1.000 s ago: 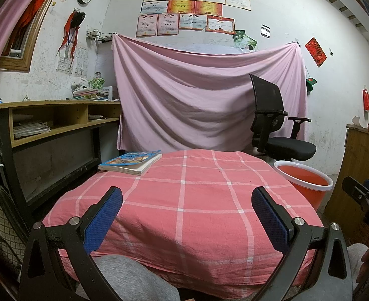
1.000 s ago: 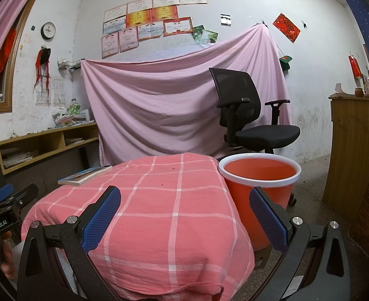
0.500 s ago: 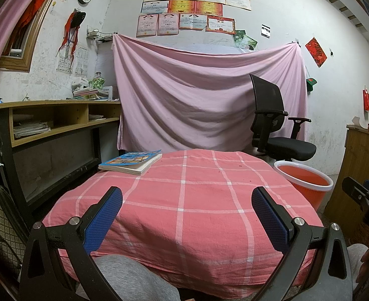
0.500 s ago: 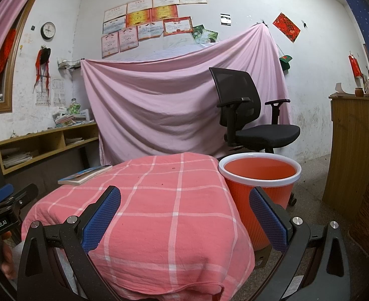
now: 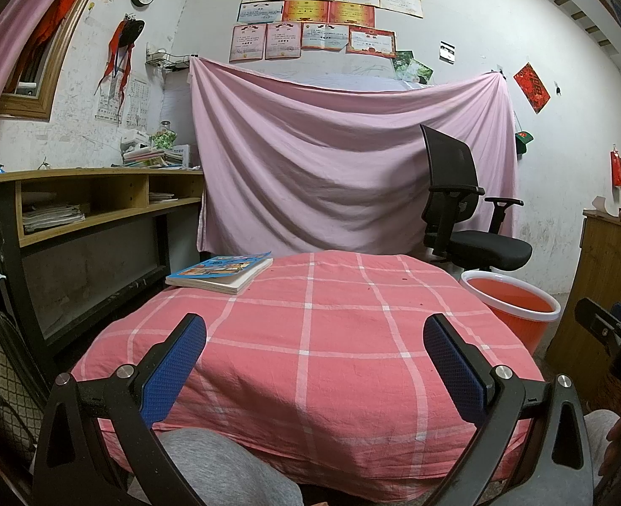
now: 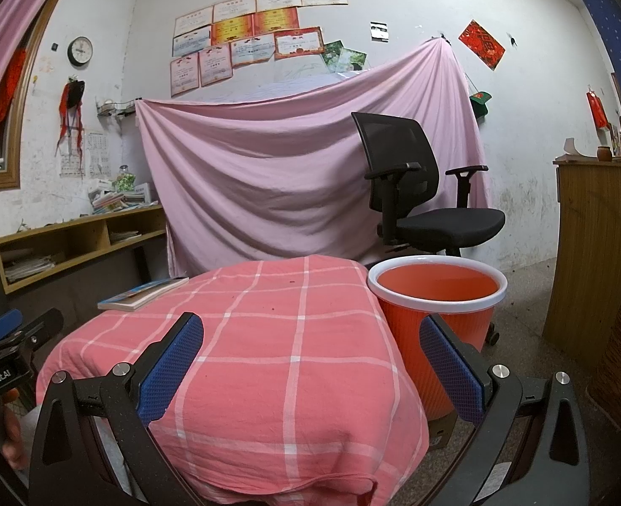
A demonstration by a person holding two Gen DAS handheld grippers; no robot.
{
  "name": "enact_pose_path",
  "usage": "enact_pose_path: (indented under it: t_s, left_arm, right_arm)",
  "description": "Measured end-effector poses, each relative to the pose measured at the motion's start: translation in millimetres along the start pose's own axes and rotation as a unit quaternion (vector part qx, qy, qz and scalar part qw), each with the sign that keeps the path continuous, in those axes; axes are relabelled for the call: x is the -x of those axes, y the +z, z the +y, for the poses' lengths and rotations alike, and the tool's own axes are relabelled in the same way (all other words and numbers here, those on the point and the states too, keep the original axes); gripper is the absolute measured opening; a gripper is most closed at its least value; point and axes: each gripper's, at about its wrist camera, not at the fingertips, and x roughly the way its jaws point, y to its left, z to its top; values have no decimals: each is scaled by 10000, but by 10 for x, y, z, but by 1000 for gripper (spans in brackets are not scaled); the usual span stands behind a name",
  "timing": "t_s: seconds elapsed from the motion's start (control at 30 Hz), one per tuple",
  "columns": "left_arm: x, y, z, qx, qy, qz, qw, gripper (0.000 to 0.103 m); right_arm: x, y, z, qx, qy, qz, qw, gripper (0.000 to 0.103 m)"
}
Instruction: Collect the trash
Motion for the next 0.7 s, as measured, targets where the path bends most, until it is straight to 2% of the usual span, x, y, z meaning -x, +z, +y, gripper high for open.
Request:
enact_pose_path:
  t_s: [0.4,0.7]
  left_arm:
    - [-2,-33,-27,-28,126,30,9999,101]
    - [-4,-58,-68,-92,63,40,9999,101]
  right_arm:
    - [2,11,3,-1,-1,7,10000,103]
    - [5,9,9,-2,1,22,10000,103]
